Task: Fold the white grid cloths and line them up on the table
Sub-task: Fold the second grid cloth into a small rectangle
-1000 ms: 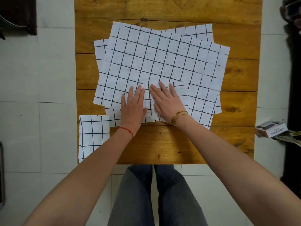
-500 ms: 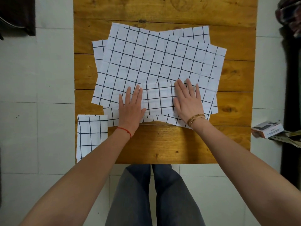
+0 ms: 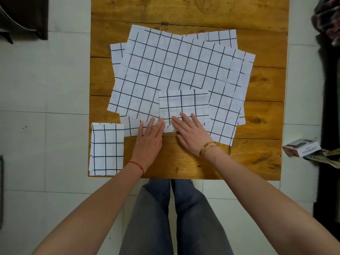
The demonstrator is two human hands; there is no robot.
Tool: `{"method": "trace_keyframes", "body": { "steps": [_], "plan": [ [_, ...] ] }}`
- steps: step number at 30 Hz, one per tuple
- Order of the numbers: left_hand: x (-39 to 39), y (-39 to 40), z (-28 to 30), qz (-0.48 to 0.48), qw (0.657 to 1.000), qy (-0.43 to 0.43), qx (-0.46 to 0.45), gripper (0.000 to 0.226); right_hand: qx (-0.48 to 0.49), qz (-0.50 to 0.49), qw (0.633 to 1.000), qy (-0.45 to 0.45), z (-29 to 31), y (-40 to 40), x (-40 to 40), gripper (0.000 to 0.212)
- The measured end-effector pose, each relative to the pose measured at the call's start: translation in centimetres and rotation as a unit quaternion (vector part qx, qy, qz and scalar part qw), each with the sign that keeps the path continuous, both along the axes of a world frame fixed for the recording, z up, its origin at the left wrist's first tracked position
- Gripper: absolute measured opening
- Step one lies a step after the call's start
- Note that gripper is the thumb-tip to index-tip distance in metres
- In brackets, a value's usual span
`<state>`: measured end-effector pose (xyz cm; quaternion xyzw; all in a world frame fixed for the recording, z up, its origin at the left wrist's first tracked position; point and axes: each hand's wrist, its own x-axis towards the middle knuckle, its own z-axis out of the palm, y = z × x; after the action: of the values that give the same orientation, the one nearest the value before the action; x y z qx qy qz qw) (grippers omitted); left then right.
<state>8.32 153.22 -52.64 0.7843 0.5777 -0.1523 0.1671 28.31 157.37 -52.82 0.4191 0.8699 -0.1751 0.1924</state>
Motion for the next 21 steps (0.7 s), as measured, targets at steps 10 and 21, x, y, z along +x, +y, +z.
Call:
{"method": "trace_keyframes", "body": {
  "steps": [10,21],
  "plan": [
    [-0.1,-0.2,-0.2,0.018,1.0,0.0,-0.011,0.059,0.01,-0.13,0.991,0.008,0.1,-1.3,6.6,0.053],
    [1.1,1.7,0.7,0.145,0.976,-0.156,0.05,0.041,0.142,-0.242,0.948,0.152,1.9,4.4,4.1,0.029]
  ]
}}
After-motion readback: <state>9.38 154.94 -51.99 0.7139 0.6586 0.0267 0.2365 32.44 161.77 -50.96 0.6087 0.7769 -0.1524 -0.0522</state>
